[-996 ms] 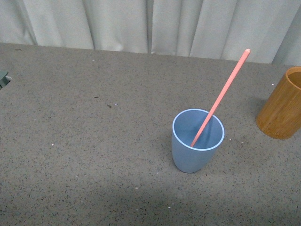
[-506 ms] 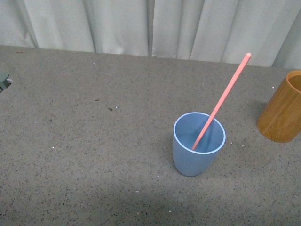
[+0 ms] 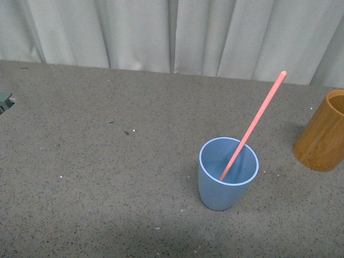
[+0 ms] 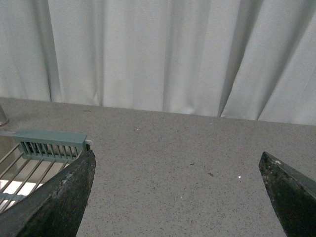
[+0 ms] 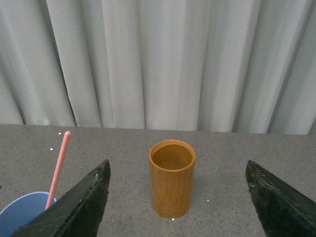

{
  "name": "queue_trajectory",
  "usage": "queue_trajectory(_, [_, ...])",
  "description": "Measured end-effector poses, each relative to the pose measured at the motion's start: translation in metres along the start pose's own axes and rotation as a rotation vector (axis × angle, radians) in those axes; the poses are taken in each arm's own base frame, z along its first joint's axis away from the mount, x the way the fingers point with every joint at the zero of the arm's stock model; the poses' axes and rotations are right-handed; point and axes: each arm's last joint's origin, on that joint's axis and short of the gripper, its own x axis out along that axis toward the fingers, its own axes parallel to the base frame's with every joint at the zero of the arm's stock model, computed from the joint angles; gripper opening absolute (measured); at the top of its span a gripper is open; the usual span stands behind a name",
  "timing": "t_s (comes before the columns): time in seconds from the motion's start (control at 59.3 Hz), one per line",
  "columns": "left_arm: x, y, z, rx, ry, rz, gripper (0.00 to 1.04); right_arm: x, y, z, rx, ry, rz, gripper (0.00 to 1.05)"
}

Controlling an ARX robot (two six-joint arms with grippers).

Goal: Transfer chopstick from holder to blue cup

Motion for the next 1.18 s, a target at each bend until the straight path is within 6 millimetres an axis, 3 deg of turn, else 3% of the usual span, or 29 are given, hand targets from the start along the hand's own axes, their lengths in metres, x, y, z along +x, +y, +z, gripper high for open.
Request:
queue_trajectory(0.101, [0.0000,0.0000,0.0000,0.000,0.000,0.000,0.98,0.0000,0.0000,0.0000,0.001,0.000,0.000,0.97])
queue_trajectory(1.181, [0.0000,0.0000,0.0000,0.000,0.000,0.000,0.98,0.0000,0.0000,0.0000,0.000,0.000,0.000,0.95])
